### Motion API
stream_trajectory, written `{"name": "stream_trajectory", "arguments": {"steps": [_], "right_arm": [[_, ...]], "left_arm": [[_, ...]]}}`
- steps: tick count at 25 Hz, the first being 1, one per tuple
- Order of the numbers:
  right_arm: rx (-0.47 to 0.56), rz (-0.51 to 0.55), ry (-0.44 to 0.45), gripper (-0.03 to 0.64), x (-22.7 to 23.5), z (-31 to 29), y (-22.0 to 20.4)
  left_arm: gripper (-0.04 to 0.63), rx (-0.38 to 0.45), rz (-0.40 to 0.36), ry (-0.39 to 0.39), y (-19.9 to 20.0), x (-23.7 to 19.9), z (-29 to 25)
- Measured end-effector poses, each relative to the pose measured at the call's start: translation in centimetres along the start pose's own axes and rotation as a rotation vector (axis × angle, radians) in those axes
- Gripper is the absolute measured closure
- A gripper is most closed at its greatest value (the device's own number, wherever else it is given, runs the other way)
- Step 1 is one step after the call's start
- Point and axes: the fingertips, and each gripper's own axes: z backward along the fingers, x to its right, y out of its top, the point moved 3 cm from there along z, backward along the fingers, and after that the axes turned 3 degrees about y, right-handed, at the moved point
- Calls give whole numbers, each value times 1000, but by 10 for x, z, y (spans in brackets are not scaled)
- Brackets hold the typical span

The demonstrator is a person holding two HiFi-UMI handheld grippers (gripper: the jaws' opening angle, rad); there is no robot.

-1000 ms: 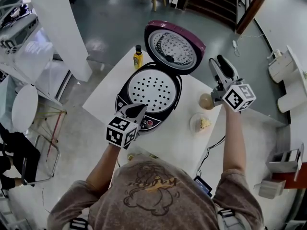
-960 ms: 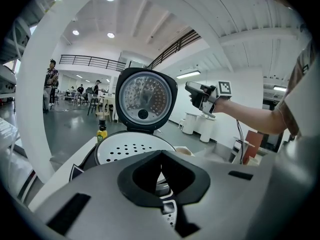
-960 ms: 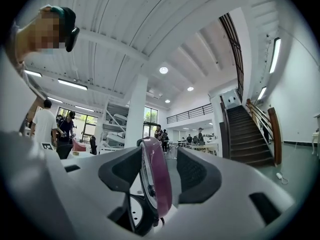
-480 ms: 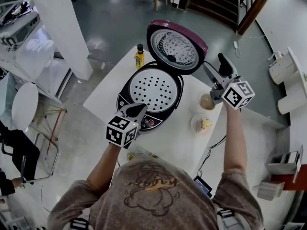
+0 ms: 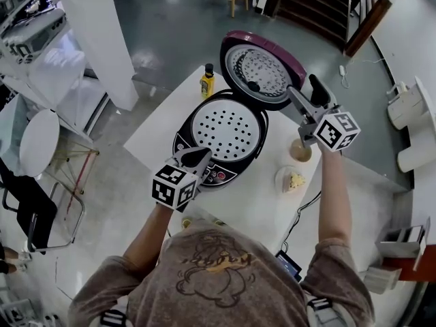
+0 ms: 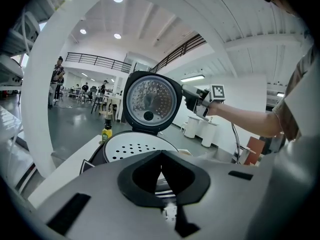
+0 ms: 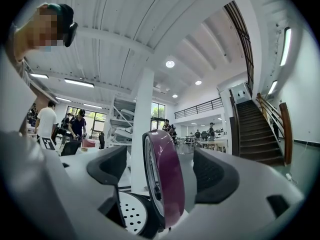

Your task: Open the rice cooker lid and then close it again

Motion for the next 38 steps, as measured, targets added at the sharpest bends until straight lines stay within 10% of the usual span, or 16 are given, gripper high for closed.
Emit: {"name": "stream_trajectory", "arguments": {"steps": [38], "right_arm": [[-70,76,134,207,-70,1,-15]], "left_arm": [[575,5,40,-14,-3,0,3]]}}
